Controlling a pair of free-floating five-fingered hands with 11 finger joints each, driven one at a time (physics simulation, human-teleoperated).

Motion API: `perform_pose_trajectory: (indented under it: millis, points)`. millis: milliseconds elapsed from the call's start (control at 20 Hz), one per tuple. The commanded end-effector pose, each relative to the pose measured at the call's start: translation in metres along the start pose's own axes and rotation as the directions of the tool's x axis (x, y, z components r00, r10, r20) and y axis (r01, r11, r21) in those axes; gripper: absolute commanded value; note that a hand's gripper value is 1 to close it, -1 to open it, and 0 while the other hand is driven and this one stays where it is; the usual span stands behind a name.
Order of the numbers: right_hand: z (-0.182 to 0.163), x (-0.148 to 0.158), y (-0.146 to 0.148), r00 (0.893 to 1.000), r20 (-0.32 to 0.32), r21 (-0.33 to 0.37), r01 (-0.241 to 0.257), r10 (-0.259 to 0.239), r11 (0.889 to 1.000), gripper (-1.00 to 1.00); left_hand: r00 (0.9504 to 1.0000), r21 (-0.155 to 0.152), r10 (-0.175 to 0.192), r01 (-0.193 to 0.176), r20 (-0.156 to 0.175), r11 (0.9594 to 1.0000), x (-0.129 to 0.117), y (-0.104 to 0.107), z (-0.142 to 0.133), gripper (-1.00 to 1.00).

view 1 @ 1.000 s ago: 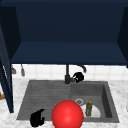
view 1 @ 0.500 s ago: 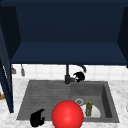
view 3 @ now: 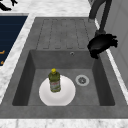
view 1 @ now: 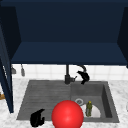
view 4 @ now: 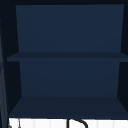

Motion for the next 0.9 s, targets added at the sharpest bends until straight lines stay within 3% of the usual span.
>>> perform_pose_trajectory:
  millis: [0, 100, 700, 850]
  points:
    - [0.024, -0.017, -0.013, 1.0, -0.019, 0.01, 0.0, 0.0, 1.0, -1.0, 1.0, 0.0, 0.0, 0.0, 0.0, 1.0, 0.0, 0.0, 0.0, 0.0]
    - [0.033, -0.021, -0.018, 1.0, -0.028, 0.034, -0.006, 0.007, 0.999, -1.0, 1.0, 0.0, 0.0, 0.0, 0.0, 1.0, 0.0, 0.0, 0.0, 0.0]
    - [0.105, -0.025, -0.04, 0.988, -0.155, -0.012, -0.005, 0.003, 1.0, -1.0, 1.0, 0.0, 0.0, 0.0, 0.0, 1.0, 0.0, 0.0, 0.0, 0.0]
    - [0.119, -0.024, -0.049, 0.982, -0.187, 0.025, -0.001, 0.006, 1.0, -1.0, 1.0, 0.0, 0.0, 0.0, 0.0, 1.0, 0.0, 0.0, 0.0, 0.0]
